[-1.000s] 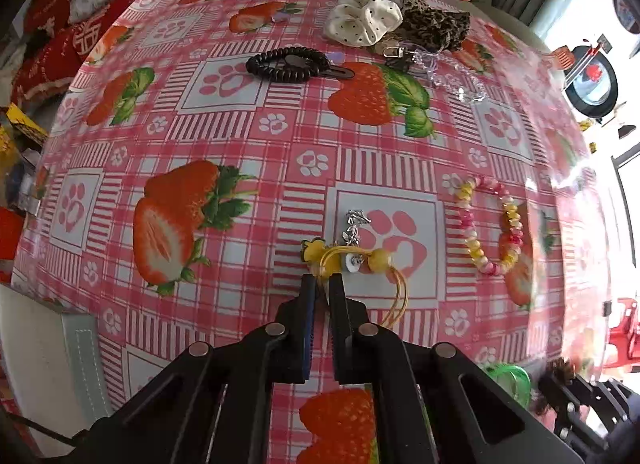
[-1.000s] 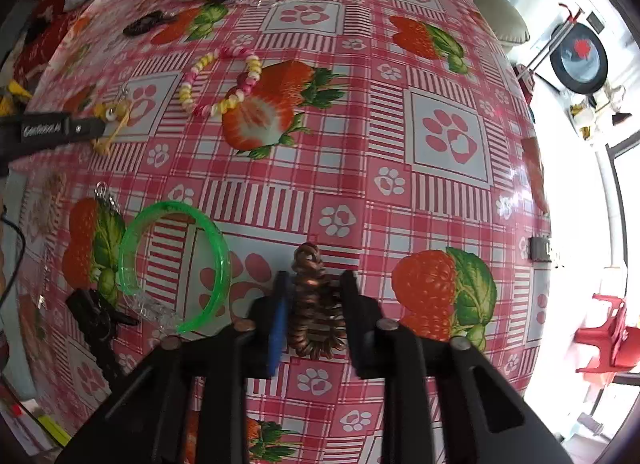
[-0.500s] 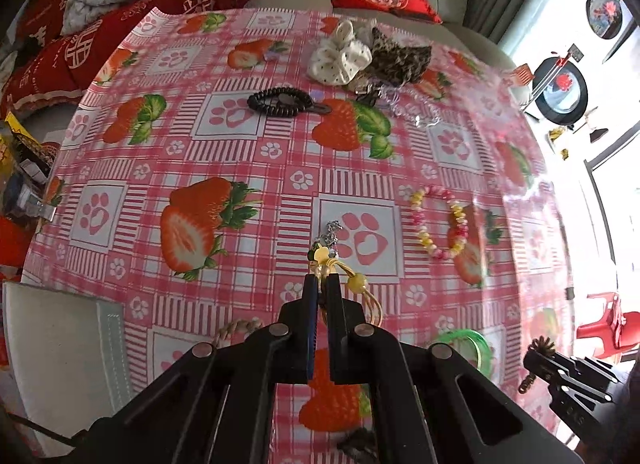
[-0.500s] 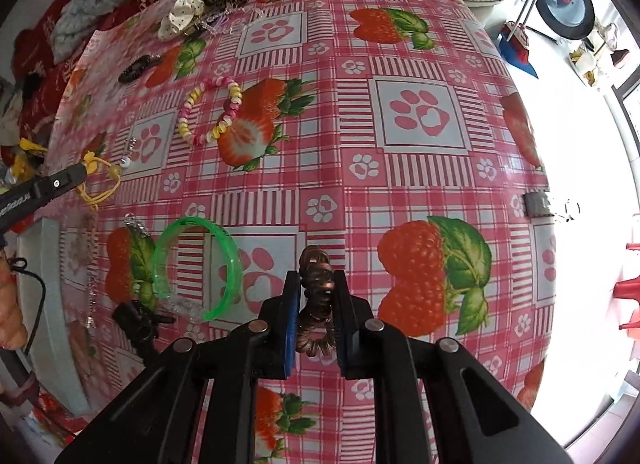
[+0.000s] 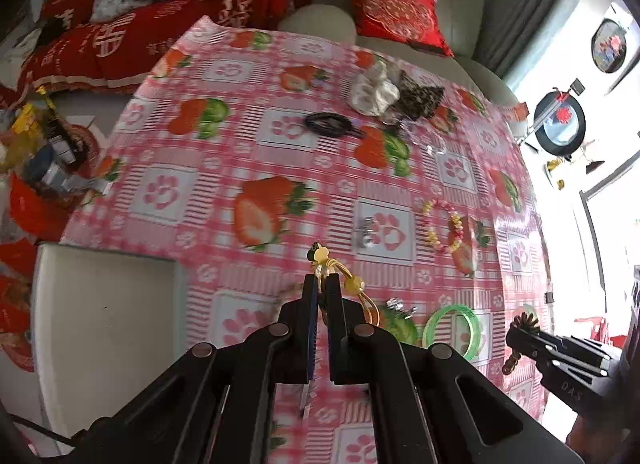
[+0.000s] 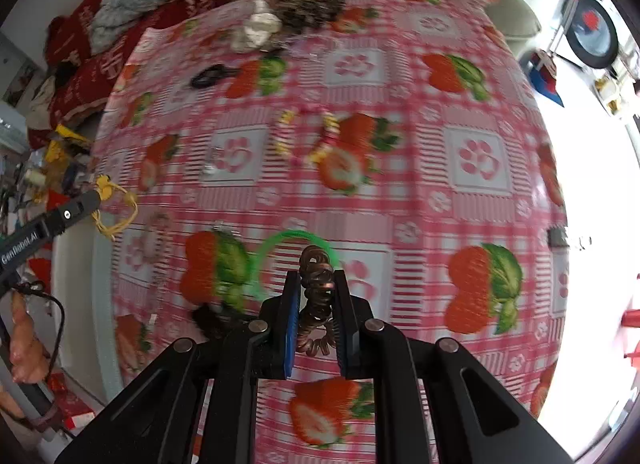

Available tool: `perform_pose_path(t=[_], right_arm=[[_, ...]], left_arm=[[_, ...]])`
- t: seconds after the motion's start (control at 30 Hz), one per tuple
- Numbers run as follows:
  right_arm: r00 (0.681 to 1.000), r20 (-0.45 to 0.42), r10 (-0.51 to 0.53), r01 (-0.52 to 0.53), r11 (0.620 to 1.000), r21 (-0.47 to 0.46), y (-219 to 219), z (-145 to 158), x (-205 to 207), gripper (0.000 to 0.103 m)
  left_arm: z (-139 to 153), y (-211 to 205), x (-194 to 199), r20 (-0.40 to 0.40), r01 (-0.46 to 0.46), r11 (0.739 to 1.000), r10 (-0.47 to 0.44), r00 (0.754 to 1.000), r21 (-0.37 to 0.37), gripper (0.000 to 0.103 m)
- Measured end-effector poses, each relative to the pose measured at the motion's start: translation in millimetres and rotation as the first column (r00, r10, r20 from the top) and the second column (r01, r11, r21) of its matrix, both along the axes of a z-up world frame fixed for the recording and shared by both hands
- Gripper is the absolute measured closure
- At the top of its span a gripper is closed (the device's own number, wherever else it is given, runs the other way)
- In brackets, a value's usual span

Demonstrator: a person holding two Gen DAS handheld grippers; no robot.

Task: Organize jewelry
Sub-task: 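Carry the brown coil with the right tool while the left tool carries the yellow bracelet to the white tray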

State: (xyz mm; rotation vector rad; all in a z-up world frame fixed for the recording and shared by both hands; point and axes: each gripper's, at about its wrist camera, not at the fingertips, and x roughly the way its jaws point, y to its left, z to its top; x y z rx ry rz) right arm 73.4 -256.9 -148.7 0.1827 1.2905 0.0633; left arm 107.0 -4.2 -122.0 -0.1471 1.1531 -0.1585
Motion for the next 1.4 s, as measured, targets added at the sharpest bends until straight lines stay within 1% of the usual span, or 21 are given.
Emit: perform_pose_path(t=[0.2,0.4,0.6,0.77,0.83,0.93,1.07,1.27,1.4], right_arm=[[0.994,0.030,0.108,-0.109,0.994,0.027,50.6,15.1,12.8,0.086],[0.966,0.060,0.252,-0.256,0.964,0.070,121.0,23.7,29.6,0.086],[0.914,0.085,0.397,-0.404,0.908,0.109,202.7,23.2,44.4,0.086],[0.871,0.078,0.485,-0.491,0.860,0.140,261.6,9.2,51.7,0.087],[0.859,0.072,0.507,-0.512,0.847,0.145,280.6,0.4,55.1,0.087],[0.850,0.059,0.524,-0.526,0.836,0.155,301.4,-14.8,61.6,0.087],[0.851,0.025,0.524,-0.520,0.835,0.179,317.7,-38.8,73.5,0.087],[0.847,-0.022,0.531,-0.519,0.835,0.184,326.7,-65.2,81.7,0.086],[0.843,-0.039,0.536,-0.524,0.836,0.163,328.4,-77.1,85.0,0.085]], left_arm=[[12.0,50.3,-15.9,0.017,-0.088,0.996,0.088,0.996,0.001,0.093],[11.0,107.9,-33.1,0.019,-0.189,0.982,0.189,0.982,0.028,0.093],[-5.7,157.0,-44.0,-0.001,-0.272,0.961,0.272,0.962,0.047,0.093],[-29.7,187.8,-47.5,-0.024,-0.315,0.947,0.317,0.948,0.068,0.093],[-42.1,197.1,-46.3,-0.033,-0.324,0.943,0.327,0.944,0.082,0.093],[-55.2,205.2,-46.0,-0.039,-0.327,0.940,0.332,0.943,0.103,0.093],[-70.6,210.9,-43.8,-0.049,-0.320,0.940,0.327,0.944,0.122,0.093],[-83.2,211.7,-44.0,-0.052,-0.308,0.937,0.320,0.946,0.165,0.093],[-91.6,211.1,-43.2,-0.065,-0.300,0.933,0.318,0.946,0.199,0.093]])
